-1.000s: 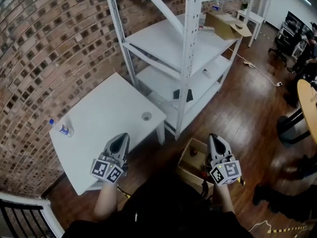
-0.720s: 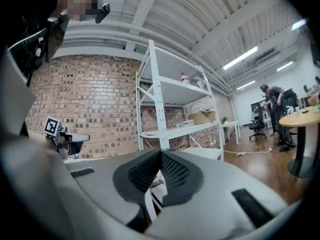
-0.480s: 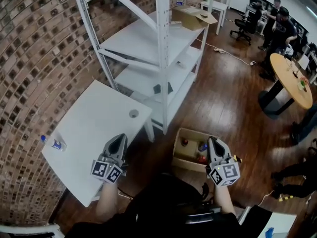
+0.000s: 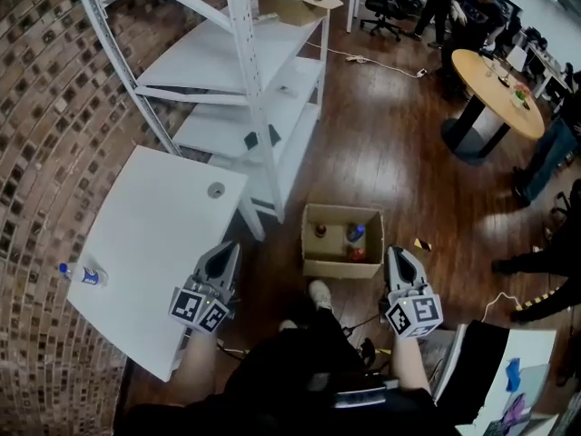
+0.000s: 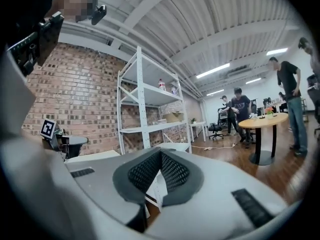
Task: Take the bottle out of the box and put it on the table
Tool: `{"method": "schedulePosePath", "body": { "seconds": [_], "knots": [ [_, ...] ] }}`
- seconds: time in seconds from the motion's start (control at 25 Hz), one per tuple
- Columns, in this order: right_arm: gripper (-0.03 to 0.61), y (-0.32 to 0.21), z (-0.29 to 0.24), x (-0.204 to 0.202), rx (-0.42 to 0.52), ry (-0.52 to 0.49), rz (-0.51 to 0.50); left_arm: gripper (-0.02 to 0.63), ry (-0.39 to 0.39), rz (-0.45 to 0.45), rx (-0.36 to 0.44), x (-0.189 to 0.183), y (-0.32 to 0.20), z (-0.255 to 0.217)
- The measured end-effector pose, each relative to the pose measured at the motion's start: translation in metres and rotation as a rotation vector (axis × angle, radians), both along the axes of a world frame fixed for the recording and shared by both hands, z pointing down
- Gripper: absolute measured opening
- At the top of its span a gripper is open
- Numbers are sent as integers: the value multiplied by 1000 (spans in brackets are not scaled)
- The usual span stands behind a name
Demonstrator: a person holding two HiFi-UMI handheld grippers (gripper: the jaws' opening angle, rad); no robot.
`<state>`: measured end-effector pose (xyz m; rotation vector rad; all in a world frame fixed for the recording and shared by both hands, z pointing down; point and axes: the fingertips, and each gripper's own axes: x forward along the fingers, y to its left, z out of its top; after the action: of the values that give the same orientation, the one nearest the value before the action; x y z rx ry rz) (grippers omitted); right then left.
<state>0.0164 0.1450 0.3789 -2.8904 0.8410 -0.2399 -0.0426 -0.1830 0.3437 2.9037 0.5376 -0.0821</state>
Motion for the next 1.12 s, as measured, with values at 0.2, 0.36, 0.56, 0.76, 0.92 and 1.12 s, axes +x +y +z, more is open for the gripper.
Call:
{"method": "schedulePosePath", "body": {
  "seconds": [0.2, 0.36, 0.56, 0.76, 0.92, 1.12],
  "knots": [
    [5, 5, 2, -14, 3, 2, 34, 0, -4, 50, 5, 0, 5, 0],
    [4, 14, 0, -7, -13, 9, 47, 0, 16, 32, -27, 14, -1, -2],
    [3, 46, -15, 17, -32, 32, 108, 0, 28, 79, -51, 54, 22, -4],
    [5, 82, -24, 56, -37, 50, 151, 0, 36, 130, -48, 109, 59, -6],
    [5, 101, -24, 104, -39, 43, 140, 0, 52, 148, -34, 154, 89, -13],
    [5, 103, -15, 163, -76, 20, 67, 0, 7, 142, -24, 202, 115, 4]
  ]
}}
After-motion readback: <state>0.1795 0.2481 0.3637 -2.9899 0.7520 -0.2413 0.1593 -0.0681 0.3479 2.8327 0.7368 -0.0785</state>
